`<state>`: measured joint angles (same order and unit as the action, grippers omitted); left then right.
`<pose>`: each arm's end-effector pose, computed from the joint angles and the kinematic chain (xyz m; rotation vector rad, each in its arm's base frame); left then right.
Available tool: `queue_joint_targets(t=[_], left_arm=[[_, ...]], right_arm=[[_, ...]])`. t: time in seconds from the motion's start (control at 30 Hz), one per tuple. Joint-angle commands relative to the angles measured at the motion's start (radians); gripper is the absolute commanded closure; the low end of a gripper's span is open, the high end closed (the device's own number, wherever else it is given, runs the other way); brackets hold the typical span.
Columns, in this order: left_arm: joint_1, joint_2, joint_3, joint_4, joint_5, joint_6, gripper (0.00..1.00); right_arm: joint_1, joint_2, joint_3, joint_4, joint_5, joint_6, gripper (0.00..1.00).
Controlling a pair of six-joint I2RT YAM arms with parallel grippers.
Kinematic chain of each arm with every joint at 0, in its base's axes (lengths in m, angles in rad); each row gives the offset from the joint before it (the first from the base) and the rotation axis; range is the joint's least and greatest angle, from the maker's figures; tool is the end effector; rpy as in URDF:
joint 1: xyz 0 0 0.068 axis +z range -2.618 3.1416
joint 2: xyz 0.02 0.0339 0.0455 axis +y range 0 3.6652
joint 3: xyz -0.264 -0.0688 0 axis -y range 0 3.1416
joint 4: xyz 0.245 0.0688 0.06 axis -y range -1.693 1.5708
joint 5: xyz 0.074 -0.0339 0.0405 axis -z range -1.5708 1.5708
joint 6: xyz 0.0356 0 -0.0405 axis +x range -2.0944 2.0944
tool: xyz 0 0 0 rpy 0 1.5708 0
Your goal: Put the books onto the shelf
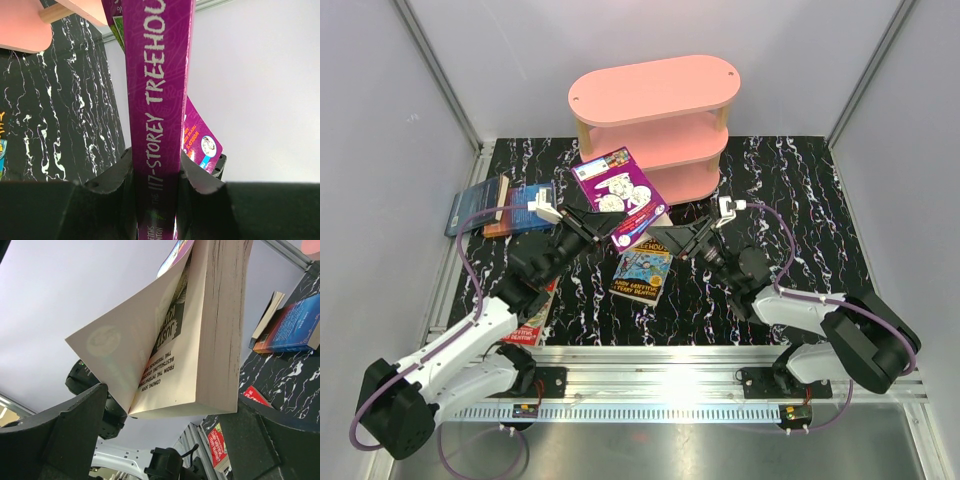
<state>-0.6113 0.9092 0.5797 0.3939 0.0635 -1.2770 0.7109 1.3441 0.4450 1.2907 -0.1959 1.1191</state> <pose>0.1775 -0.1272 0.3063 -0.5073 1.6460 -1.5192 0.1931 0.1754 0.2579 0.0801 1.3736 1.6944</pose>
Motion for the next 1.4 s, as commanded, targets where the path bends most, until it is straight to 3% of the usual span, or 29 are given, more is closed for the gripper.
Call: queue_joint_targets(t=[0.0, 0.77, 1.0, 1.1, 1.13, 1.27, 1.37], left_arm=[[-0.007, -0.032, 0.043, 0.097, 0.045, -0.001, 1.0], [0.002, 0.042, 0.071, 0.072, 0.01, -0.015, 1.0], [0.002, 0.059, 0.085, 0.105, 0.056, -0.013, 1.0], [0.002, 0.053, 0.101, 0.059, 0.088, 0.008, 1.0], [0.002, 0.046, 0.1, 0.051, 0.099, 0.01, 1.0], [0.001, 0.013, 0.077, 0.008, 0.085, 0.021, 1.0], [-0.002, -0.006, 0.062, -0.018, 0.065, 0.041, 0.98]], right_arm=[[-0.01, -0.014, 0.021, 0.259, -0.013, 0.007, 0.06], [-0.008, -0.141, -0.068, 0.26, -0.013, -0.031, 0.08], [-0.01, -0.089, -0.022, 0.23, -0.005, -0.034, 0.09], [-0.01, -0.048, 0.0, 0.2, 0.012, -0.05, 0.15], [-0.01, -0.037, 0.0, 0.208, 0.033, -0.048, 0.28], [-0.028, -0.003, 0.023, 0.21, 0.042, -0.041, 0.59], [-0.051, -0.01, 0.052, 0.17, 0.042, -0.048, 0.63]])
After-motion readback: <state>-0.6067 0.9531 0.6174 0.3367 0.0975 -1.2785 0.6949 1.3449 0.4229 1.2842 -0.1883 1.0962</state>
